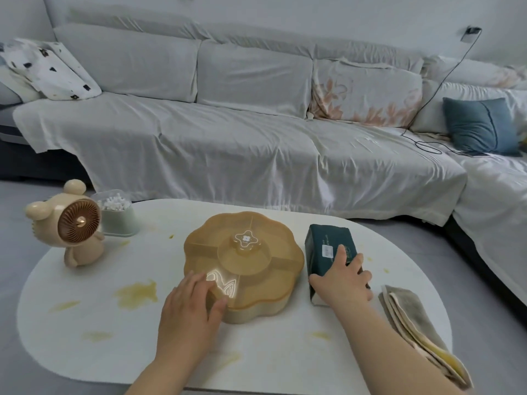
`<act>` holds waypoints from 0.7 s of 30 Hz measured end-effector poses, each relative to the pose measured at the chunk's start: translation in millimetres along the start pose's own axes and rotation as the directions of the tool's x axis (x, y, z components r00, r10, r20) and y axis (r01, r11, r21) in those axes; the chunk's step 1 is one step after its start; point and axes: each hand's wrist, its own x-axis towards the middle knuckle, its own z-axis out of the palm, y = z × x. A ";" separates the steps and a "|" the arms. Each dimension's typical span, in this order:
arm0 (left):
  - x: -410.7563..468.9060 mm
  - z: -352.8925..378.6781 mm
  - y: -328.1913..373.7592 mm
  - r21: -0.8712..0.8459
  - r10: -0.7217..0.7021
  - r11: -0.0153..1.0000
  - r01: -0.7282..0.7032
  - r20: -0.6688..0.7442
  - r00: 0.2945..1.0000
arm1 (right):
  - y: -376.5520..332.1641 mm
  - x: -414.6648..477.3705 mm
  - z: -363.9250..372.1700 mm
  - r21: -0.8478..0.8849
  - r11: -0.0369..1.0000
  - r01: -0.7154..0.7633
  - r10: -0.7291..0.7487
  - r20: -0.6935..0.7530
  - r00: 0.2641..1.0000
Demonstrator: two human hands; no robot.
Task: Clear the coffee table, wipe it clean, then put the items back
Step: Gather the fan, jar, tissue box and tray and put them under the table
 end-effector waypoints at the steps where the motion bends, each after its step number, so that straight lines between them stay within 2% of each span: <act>1: 1.0 0.3 1.5 -0.009 -0.009 1.000 0.009 -0.018 1.000 | 4.4 0.6 -0.1 0.001 1.000 0.031 -0.031 -0.014 0.999; 5: 5.9 0.6 5.0 0.022 -0.007 1.000 0.007 0.006 1.000 | 22.3 5.8 -17.6 0.147 0.983 0.107 -0.101 -0.047 0.994; 7: 8.9 0.6 4.9 0.055 -0.002 0.998 0.000 0.028 1.000 | 25.2 3.9 -29.9 0.209 0.969 0.135 -0.113 -0.114 0.987; 11: 9.0 1.7 6.1 0.126 0.005 0.992 -0.011 0.045 0.999 | 8.4 -6.6 -48.5 0.248 0.911 0.329 -0.264 -0.262 0.928; 14: 7.7 2.7 5.1 0.164 0.005 0.986 -0.013 0.044 0.999 | -25.3 -13.6 -48.7 0.158 0.894 0.420 -0.390 -0.190 0.901; 16: 7.3 2.8 4.5 0.171 0.008 0.985 -0.016 0.045 0.999 | -46.7 -17.2 -39.6 0.117 0.908 0.403 -0.392 -0.103 0.914; 21: 6.4 2.6 0.6 0.171 0.017 0.985 -0.024 0.043 0.999 | -62.6 -12.3 -27.7 0.095 0.911 0.402 -0.403 -0.008 0.915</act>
